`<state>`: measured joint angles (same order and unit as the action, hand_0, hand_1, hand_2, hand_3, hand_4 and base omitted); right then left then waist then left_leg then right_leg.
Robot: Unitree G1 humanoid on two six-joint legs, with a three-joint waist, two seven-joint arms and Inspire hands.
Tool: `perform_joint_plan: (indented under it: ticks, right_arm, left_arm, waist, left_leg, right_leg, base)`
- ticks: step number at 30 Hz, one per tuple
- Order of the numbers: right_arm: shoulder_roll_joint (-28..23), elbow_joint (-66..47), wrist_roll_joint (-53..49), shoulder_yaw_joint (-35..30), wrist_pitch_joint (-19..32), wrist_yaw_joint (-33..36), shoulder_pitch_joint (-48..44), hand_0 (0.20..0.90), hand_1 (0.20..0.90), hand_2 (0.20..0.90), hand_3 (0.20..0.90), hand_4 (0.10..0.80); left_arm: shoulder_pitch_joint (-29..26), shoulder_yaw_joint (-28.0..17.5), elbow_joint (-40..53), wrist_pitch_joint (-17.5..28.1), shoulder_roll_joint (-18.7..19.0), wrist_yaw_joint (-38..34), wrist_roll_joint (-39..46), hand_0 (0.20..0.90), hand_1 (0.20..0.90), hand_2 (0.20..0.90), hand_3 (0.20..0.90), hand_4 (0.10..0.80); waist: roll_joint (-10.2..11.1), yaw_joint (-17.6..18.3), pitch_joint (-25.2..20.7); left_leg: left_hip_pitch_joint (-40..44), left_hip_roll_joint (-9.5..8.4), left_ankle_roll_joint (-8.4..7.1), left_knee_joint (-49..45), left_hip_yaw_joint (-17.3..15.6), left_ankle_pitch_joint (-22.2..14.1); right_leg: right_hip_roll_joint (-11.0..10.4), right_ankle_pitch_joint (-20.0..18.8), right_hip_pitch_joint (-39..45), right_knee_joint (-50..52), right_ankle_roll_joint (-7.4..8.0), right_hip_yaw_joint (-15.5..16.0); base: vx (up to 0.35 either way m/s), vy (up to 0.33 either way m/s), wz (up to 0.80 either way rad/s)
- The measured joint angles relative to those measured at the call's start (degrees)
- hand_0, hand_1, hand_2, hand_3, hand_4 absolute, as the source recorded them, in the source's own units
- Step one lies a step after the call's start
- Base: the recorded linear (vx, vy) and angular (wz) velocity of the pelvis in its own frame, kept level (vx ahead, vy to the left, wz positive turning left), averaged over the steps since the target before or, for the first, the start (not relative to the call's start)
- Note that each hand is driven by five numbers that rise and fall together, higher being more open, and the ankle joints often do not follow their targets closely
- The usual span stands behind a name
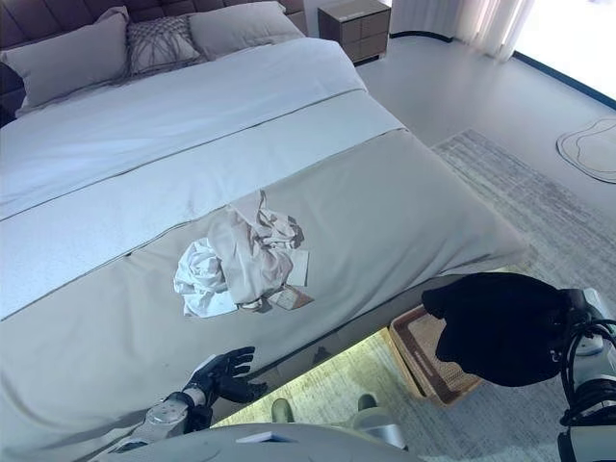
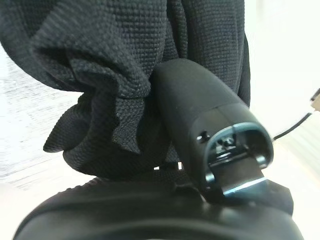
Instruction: Pick up the clothes from the bed and place them into the basket
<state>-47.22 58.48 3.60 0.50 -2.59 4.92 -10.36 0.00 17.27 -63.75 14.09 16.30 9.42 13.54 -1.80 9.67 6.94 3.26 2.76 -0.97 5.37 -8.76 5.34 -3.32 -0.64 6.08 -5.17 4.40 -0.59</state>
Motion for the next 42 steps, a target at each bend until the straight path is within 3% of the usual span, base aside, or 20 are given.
perform_joint_plan:
  ticks: [1,2,10,29,40,41,42]
  right_arm:
    - [0.0,0.1,0.0,0.0,-0.1,0.0,0.0,0.851,0.851,0.851,0.842,0.742]
    - [0.2,0.2,0.0,0.0,-0.3,0.5,0.0,0.900,0.900,0.900,0.900,0.800]
    - [0.2,0.3,-0.2,0.0,-1.2,2.3,-0.3,0.900,0.900,0.900,0.900,0.800]
    - [0.4,0.1,0.3,0.0,-1.3,4.8,-3.3,0.900,0.900,0.900,0.900,0.800]
    - [0.5,-14.2,3.5,6.6,0.2,9.4,-8.8,0.900,0.900,0.900,0.900,0.800]
    - [0.5,-14.3,4.2,7.1,0.2,10.0,-10.2,0.796,0.796,0.796,0.779,0.679]
    - [0.6,-14.8,4.6,7.3,0.2,10.1,-11.5,0.608,0.608,0.608,0.560,0.460]
  left_arm:
    - [0.0,0.1,0.0,0.0,0.0,0.1,0.0,0.900,0.900,0.900,0.900,0.800]
    - [0.0,0.6,0.0,0.2,0.0,0.2,0.0,0.900,0.900,0.900,0.900,0.800]
    - [-0.3,0.9,0.0,1.1,0.0,1.1,0.0,0.900,0.900,0.900,0.900,0.800]
    - [-0.6,1.0,0.0,1.1,-0.1,1.0,0.1,0.900,0.900,0.900,0.900,0.800]
    - [-0.9,0.9,0.8,1.1,-1.0,-0.2,2.4,0.900,0.900,0.900,0.900,0.800]
    - [-1.3,0.9,0.9,1.1,-1.2,-0.7,2.6,0.900,0.900,0.900,0.900,0.800]
    - [-1.2,0.9,1.0,1.1,-1.2,-1.0,2.8,0.900,0.900,0.900,0.900,0.800]
  waist:
    - [0.0,0.0,0.0]
    - [-0.1,0.0,-0.1]
    - [-1.3,0.2,-0.4]
    - [-1.6,0.0,0.3]
    - [-1.8,-1.8,2.2]
    - [-1.8,-2.3,2.5]
    - [-1.7,-3.1,2.9]
  left_leg:
    - [0.0,0.00,0.00,0.0,0.0,0.0]
    - [0.0,-0.01,0.00,0.0,0.0,0.0]
    - [-0.9,0.01,-0.25,0.0,0.0,0.2]
    - [-1.1,-0.02,-0.27,0.0,0.6,0.2]
    - [-1.8,-0.13,-0.69,-0.1,2.4,0.9]
    - [-2.0,-0.17,-0.71,-0.1,2.9,1.0]
    - [-2.1,-0.17,-0.71,-0.1,3.0,1.0]
  right_leg:
    - [0.0,0.0,0.0,0.0,0.00,0.0]
    - [0.0,0.0,0.0,0.0,0.00,0.0]
    - [0.0,0.0,-0.9,0.0,0.01,0.0]
    - [0.0,0.0,-0.7,0.0,0.03,0.8]
    - [0.0,0.0,-0.6,-0.1,0.02,2.6]
    - [0.0,0.0,-0.6,-0.1,0.02,3.0]
    - [0.0,0.0,-0.7,-0.1,0.02,3.0]
  base:
    - [0.000,0.000,0.00]
    - [0.000,0.000,0.00]
    - [-0.004,0.000,0.00]
    - [0.001,-0.001,0.00]
    - [0.010,0.024,0.08]
    - [0.025,0.045,0.17]
    - [0.023,0.046,0.13]
